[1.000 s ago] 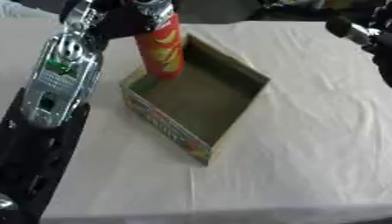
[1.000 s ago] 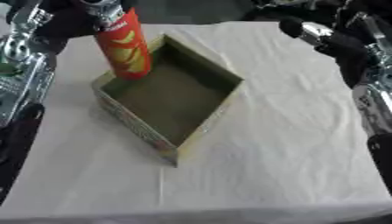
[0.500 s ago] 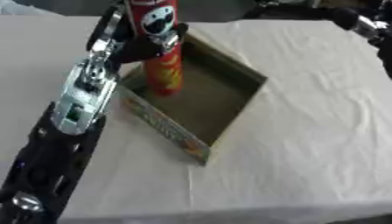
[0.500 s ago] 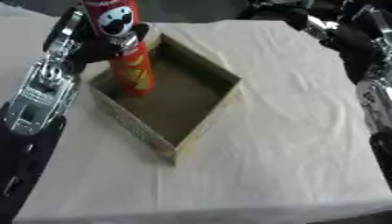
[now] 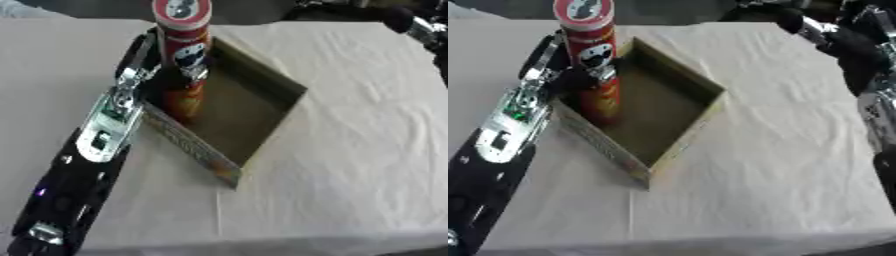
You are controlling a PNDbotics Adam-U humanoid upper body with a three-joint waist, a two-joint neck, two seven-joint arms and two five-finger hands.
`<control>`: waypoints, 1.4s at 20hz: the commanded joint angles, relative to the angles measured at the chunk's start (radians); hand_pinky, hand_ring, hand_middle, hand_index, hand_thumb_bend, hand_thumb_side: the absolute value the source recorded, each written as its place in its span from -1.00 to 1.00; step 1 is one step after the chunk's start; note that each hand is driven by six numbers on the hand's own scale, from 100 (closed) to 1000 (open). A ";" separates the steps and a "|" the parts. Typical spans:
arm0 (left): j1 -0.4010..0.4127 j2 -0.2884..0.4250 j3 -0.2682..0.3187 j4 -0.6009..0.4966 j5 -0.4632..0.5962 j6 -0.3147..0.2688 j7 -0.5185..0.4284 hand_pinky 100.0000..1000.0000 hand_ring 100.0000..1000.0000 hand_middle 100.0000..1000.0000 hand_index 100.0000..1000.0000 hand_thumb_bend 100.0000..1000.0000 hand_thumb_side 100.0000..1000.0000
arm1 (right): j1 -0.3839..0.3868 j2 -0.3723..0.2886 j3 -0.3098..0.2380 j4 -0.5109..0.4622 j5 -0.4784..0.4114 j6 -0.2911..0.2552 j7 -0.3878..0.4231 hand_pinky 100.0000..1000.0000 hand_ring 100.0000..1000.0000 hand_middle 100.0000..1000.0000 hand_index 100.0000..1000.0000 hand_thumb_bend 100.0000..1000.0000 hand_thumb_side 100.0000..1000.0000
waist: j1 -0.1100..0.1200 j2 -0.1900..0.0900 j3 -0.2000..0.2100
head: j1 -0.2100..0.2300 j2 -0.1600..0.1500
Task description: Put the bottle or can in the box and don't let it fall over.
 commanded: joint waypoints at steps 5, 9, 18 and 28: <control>-0.011 0.031 0.019 -0.027 -0.104 0.005 -0.046 0.60 1.00 0.79 0.74 0.48 -0.36 | -0.006 -0.028 -0.008 -0.011 -0.005 0.001 -0.001 0.93 0.85 0.77 0.97 0.71 -0.64 | 0.008 -0.024 0.009 | -0.009 -0.001; -0.005 0.051 0.033 -0.054 -0.102 0.024 -0.052 0.62 1.00 0.80 0.75 0.51 -0.30 | -0.002 -0.032 -0.009 -0.009 -0.007 0.000 -0.003 0.93 0.85 0.77 0.97 0.71 -0.64 | 0.013 -0.030 0.015 | -0.017 -0.001; 0.023 0.093 0.050 -0.124 -0.094 0.058 -0.074 0.64 1.00 0.83 0.78 0.55 -0.27 | 0.004 -0.036 -0.010 -0.008 -0.013 -0.001 -0.005 0.93 0.84 0.77 0.97 0.70 -0.65 | 0.015 -0.039 0.027 | -0.029 0.003; 0.119 0.216 0.074 -0.292 0.007 0.093 -0.073 0.61 1.00 0.79 0.74 0.34 -0.31 | 0.012 -0.048 -0.016 -0.011 -0.015 -0.005 -0.010 0.92 0.84 0.77 0.97 0.70 -0.65 | 0.024 -0.046 0.043 | -0.052 0.008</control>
